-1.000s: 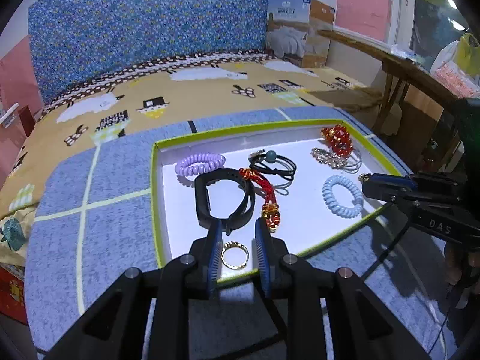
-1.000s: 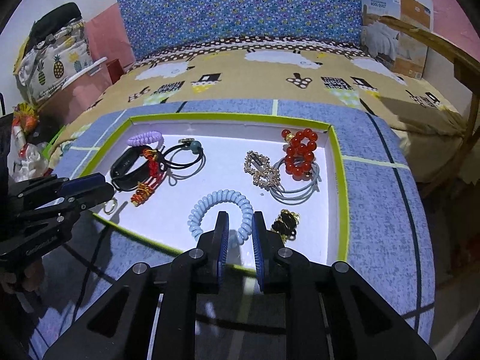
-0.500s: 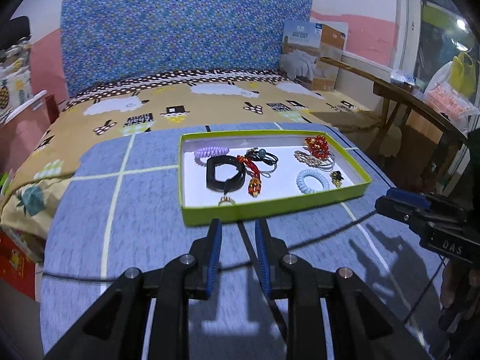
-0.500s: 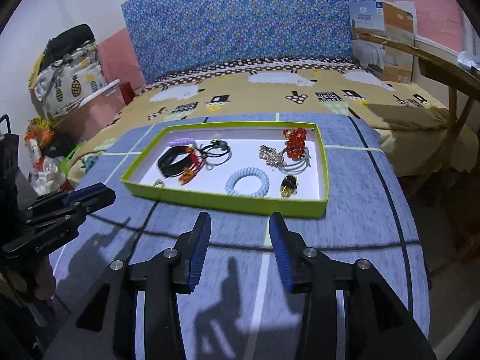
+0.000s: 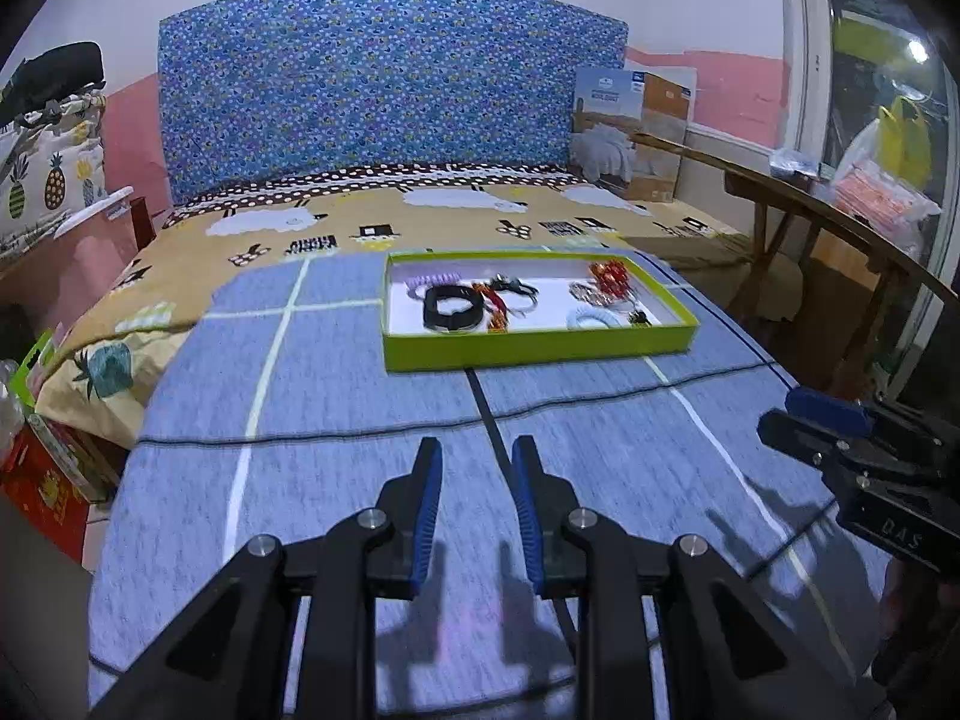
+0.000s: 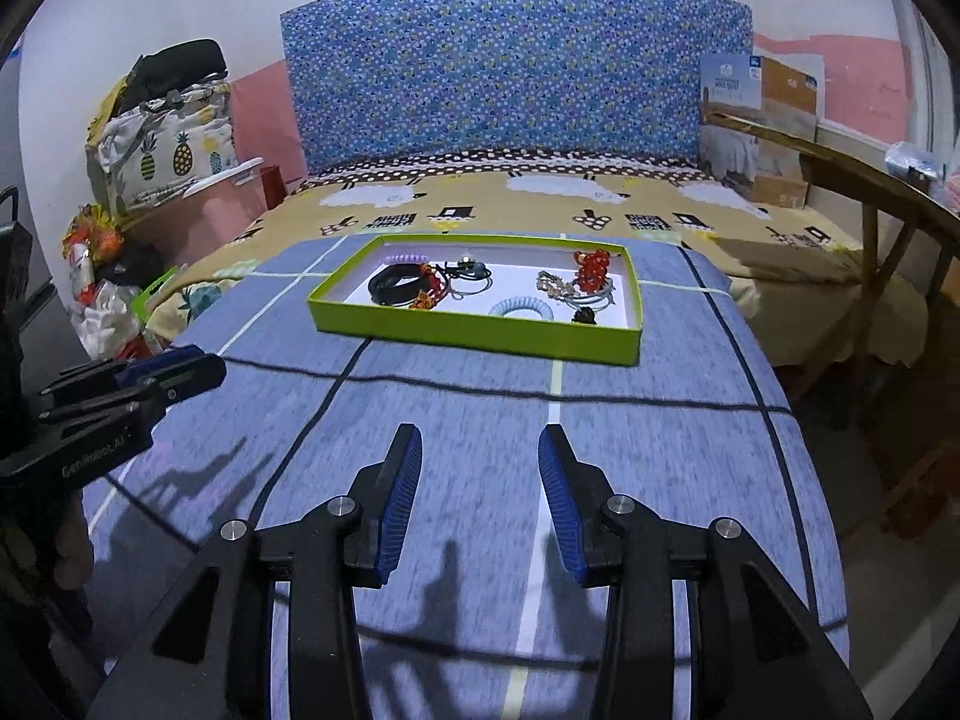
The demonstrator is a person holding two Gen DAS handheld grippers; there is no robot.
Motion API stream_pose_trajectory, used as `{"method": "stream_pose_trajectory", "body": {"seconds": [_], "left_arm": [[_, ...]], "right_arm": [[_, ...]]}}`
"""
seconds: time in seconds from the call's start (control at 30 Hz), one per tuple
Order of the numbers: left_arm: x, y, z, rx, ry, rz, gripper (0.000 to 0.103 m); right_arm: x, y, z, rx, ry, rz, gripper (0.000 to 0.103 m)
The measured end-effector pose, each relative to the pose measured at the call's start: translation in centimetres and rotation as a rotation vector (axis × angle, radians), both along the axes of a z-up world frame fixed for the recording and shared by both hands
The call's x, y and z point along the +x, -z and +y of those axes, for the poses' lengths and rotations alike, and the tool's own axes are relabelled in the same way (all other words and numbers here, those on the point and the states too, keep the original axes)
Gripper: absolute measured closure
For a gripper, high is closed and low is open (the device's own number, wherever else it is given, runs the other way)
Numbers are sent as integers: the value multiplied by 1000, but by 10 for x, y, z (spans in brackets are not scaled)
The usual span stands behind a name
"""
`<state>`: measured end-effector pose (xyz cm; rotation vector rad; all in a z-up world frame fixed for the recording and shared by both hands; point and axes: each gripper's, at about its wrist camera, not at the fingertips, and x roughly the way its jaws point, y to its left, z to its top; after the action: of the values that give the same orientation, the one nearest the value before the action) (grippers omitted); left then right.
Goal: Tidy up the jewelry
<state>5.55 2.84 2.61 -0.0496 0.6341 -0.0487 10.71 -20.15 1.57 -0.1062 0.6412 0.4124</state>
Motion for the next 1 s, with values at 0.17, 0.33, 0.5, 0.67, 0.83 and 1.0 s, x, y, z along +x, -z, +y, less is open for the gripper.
{"method": "stream_pose_trajectory", "body": {"seconds": [0.17,0.33,0.5,0.67,0.83,1.0], "left_arm": [[-18,8,-3,2,2,-2,75],[-30,10,-2,9,-6,-29,71],[-33,11,-3,17,-9,-37,71],[-34,10,-6,20,-5,-44,70],[-34,10,-6,22,-6,-47,70],[-35,10,-7,25,-6,-49,70]], "right_arm": [[-22,6,-2,-16,14,-38,62],[-32,12,-8,-18,38,-51,61],[-37,12,-9,-38,45,-78,61],[-37,12,-5,-37,36,-80,61],[-38,14,-4,-39,36,-72,61],[-38,14,-4,-39,39,-65,61]]}}
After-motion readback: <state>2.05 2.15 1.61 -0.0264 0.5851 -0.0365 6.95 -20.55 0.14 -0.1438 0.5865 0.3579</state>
